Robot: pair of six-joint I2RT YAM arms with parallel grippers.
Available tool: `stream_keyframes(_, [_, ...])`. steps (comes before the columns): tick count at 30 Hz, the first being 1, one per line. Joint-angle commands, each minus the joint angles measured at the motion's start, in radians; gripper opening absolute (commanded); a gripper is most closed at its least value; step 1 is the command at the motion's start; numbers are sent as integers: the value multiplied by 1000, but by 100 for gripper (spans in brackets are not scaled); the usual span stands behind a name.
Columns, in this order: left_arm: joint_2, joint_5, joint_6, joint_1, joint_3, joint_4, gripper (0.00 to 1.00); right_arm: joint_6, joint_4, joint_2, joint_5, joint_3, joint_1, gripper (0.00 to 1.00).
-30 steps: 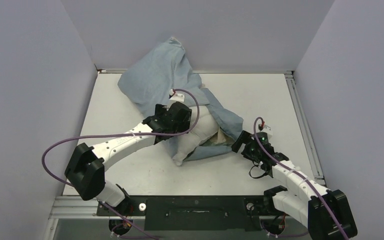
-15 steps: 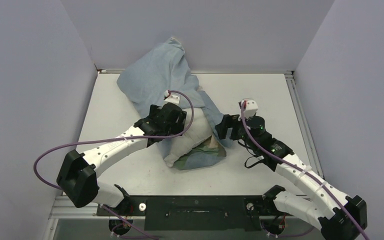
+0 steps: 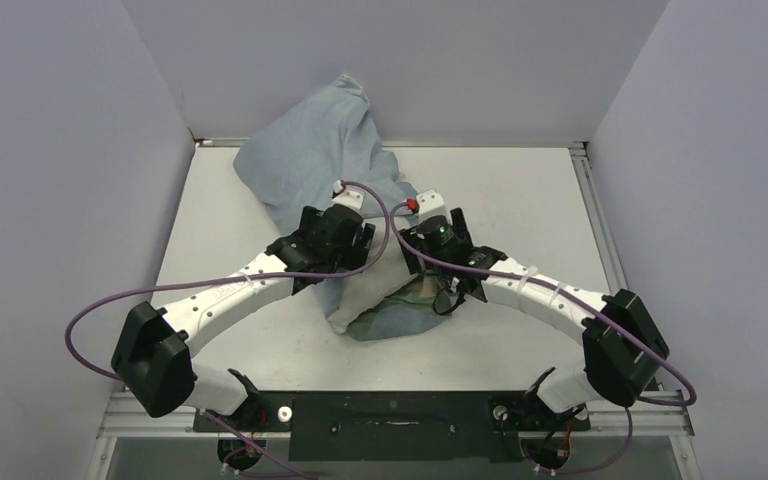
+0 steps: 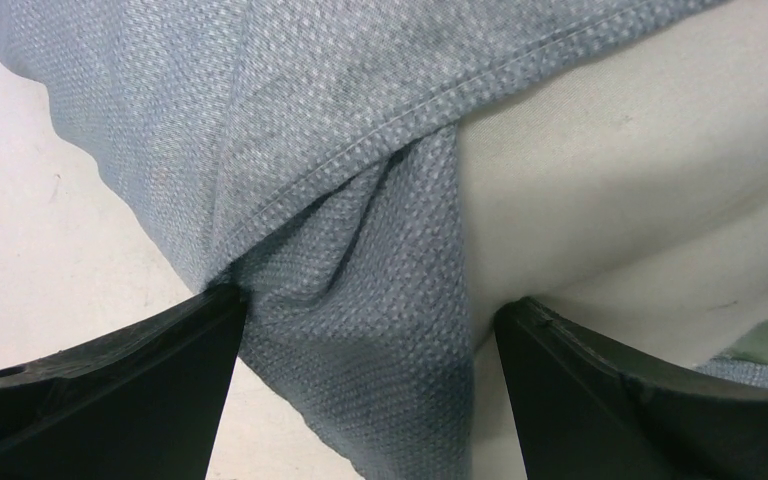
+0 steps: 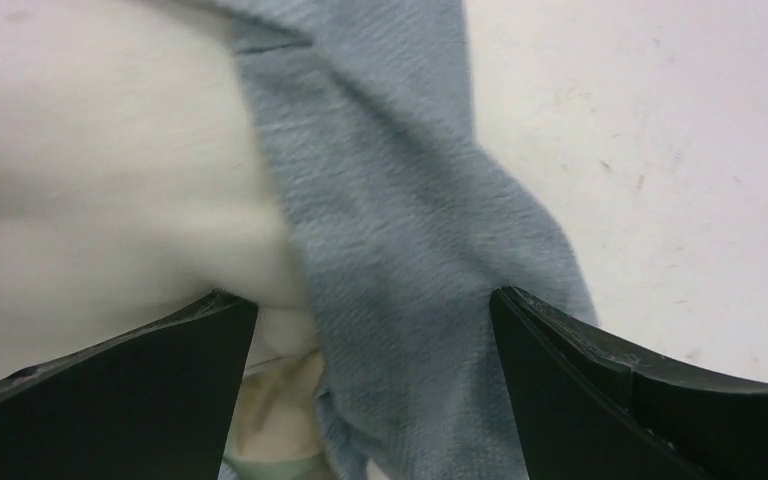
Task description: Remove the pillowcase from the pillow
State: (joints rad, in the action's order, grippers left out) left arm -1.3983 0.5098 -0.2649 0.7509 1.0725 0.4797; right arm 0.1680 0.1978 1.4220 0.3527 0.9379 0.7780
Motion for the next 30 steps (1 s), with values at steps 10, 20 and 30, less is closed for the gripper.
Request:
stream_keyframes(10, [-37,77,61,-21,57,39,96,241,-105,30,-172,-56,-528,90])
stream_keyframes(20, [-16,57,61,-22,57,36,96,266,-85,11,-277,-70,-606,90])
stream_keyframes(30, [8,6,57,-21,56,22,96,184,-81,-334,-531,-128,-560,90])
